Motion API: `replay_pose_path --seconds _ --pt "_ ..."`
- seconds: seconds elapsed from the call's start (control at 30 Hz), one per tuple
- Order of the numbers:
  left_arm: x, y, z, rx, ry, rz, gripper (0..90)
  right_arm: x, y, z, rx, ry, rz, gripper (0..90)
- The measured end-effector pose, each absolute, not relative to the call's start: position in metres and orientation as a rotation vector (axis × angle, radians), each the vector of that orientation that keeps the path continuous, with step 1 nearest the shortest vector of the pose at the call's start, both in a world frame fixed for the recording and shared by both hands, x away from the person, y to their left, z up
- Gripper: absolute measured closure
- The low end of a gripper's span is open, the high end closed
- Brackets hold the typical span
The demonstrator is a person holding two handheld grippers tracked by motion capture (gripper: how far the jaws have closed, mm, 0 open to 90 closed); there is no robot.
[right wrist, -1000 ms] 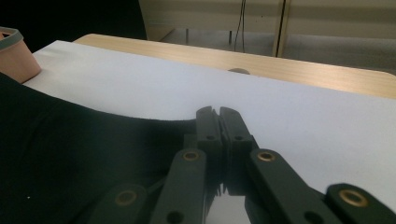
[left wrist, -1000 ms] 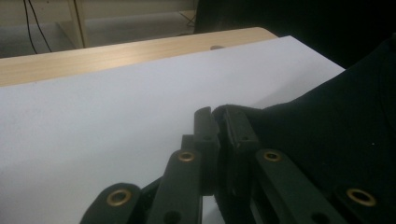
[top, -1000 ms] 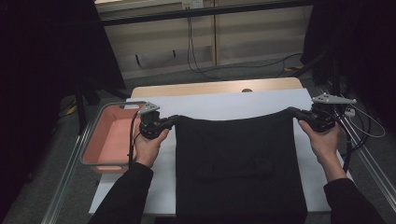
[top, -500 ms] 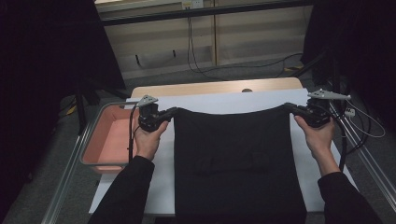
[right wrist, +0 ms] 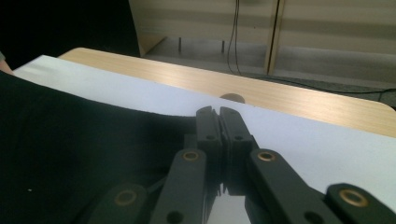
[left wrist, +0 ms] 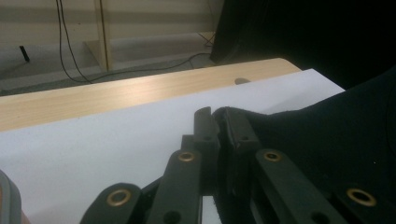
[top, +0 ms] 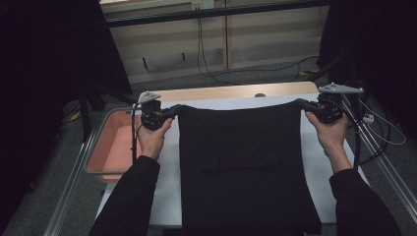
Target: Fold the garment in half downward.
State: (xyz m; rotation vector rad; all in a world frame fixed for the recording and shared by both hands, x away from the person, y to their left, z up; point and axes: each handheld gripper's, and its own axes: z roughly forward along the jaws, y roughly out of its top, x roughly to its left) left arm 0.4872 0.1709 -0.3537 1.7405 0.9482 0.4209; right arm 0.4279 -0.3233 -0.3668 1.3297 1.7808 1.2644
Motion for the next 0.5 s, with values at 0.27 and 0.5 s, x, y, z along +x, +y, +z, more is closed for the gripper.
replay_pose_path --seconds 0.27,0.5 --pt "0.502 0.172 -0.352 1.732 0.957 0.414 84.8 0.442 -0.321 -0.360 1.329 1.788 1.245 87.5" --pt "0.514 0.171 -0.357 1.733 0.973 0.406 84.8 0.456 -0.323 -0.361 1.357 1.781 1.241 87.5"
